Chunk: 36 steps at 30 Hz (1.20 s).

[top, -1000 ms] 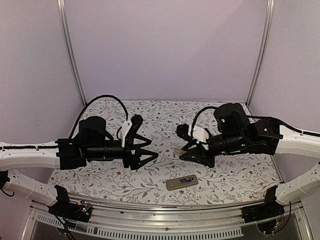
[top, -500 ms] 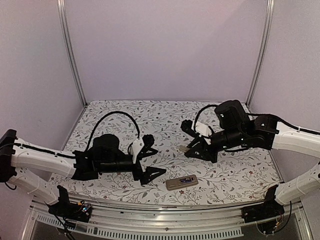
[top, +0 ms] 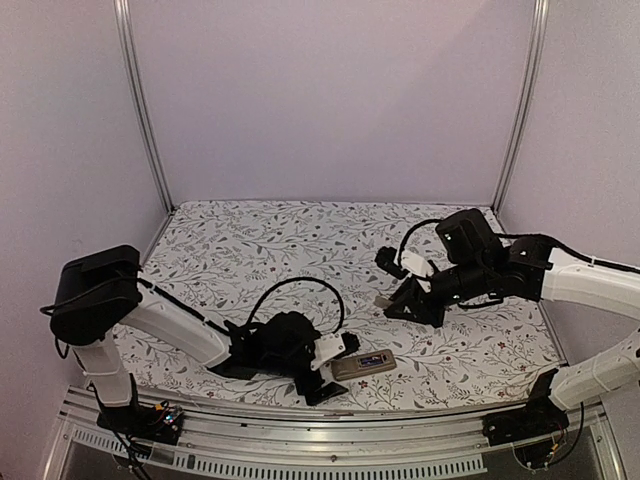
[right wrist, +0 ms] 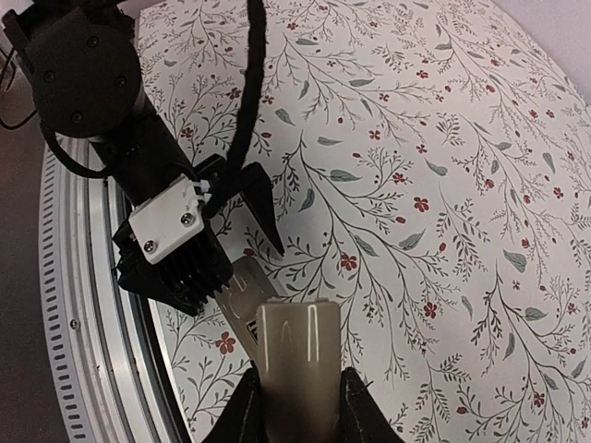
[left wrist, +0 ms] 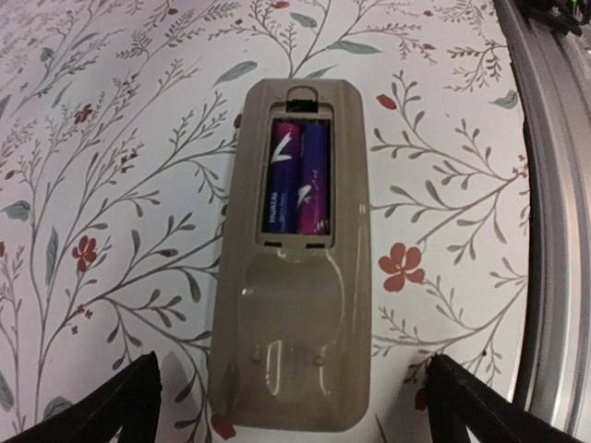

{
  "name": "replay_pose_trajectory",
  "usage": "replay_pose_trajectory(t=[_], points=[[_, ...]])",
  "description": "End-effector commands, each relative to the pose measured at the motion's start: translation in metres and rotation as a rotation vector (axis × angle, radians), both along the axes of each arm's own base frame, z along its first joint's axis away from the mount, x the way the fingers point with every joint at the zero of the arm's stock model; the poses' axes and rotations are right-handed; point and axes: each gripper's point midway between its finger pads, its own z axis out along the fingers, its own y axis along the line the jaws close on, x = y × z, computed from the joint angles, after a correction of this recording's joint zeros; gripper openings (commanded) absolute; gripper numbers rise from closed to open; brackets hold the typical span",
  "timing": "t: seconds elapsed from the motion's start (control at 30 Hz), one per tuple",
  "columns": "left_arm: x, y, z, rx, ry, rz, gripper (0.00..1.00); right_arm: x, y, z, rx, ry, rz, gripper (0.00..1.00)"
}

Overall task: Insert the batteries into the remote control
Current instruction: Adjust the remote control without the battery cover at the center of the board.

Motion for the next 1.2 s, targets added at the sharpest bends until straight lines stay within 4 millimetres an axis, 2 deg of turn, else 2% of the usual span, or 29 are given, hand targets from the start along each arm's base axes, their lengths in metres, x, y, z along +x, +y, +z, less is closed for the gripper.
replay_pose_trajectory(t=[0.0, 0.1, 0.2, 0.37, 0.5, 0.63, 0.77, 0.93, 0.97, 1.03, 1.07, 1.17], points=[[-0.003, -0.011, -0.01, 0.029, -0.02, -0.049, 0.99, -0.001, -0.009, 0.004, 0.014, -0.006, -0.029, 0.2], [-0.003, -0.013, -0.01, 0.02, -0.033, -0.057, 0.96, 0.001, -0.014, 0.009, 0.026, -0.021, -0.046, 0.2], [-0.006, -0.013, -0.014, 0.031, -0.035, -0.085, 0.89, 0.001, -0.016, 0.014, 0.033, -0.033, -0.05, 0.2], [-0.009, -0.01, -0.026, 0.076, -0.037, -0.112, 0.65, 0.001, -0.017, 0.014, 0.033, -0.036, -0.052, 0.19], [-0.008, 0.001, -0.033, 0.117, -0.051, -0.104, 0.54, -0.002, -0.015, 0.014, 0.037, -0.028, -0.033, 0.19], [-0.008, 0.019, -0.036, 0.164, -0.075, -0.094, 0.51, -0.004, -0.012, 0.013, 0.043, -0.023, -0.009, 0.2], [-0.015, 0.039, -0.038, 0.199, -0.057, -0.11, 0.51, -0.008, -0.007, 0.011, 0.058, -0.012, 0.028, 0.19], [-0.02, 0.057, -0.04, 0.222, -0.044, -0.106, 0.53, -0.009, -0.004, -0.005, 0.025, 0.029, 0.035, 0.16], [-0.021, 0.058, -0.039, 0.215, -0.043, -0.107, 0.58, -0.009, -0.003, -0.009, 0.017, 0.04, 0.036, 0.16], [-0.02, 0.06, -0.034, 0.194, -0.051, -0.097, 0.78, -0.011, 0.0, -0.013, 0.005, 0.04, 0.043, 0.16], [-0.017, 0.06, -0.03, 0.184, -0.06, -0.082, 0.85, -0.01, 0.001, -0.014, -0.004, 0.029, 0.045, 0.16], [-0.009, 0.055, -0.006, 0.111, -0.079, -0.045, 0.91, -0.015, 0.008, -0.013, -0.004, -0.006, 0.079, 0.16]])
